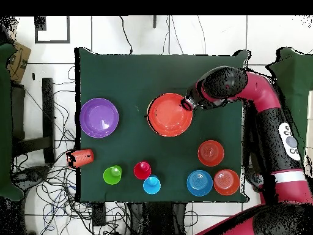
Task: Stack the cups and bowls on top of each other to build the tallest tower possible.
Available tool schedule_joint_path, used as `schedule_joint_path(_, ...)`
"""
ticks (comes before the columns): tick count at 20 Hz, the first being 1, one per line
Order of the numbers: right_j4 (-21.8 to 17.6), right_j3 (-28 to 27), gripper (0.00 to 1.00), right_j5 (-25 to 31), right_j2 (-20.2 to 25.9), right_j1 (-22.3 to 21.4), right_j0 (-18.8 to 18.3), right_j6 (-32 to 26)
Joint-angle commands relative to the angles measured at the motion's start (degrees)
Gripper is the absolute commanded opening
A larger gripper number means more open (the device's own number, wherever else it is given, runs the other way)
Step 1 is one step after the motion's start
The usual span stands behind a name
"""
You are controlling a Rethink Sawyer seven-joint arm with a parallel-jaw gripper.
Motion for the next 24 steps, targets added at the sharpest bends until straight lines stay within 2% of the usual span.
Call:
schedule_joint_path(1, -2.66, -0.08, 0.00, -3.03, -1.24, 0.66, 2.31, -10.92)
schedule_joint_path(24, -1.01, 3.39, 0.00, -12.64, -0.04, 1.80, 0.20, -9.88)
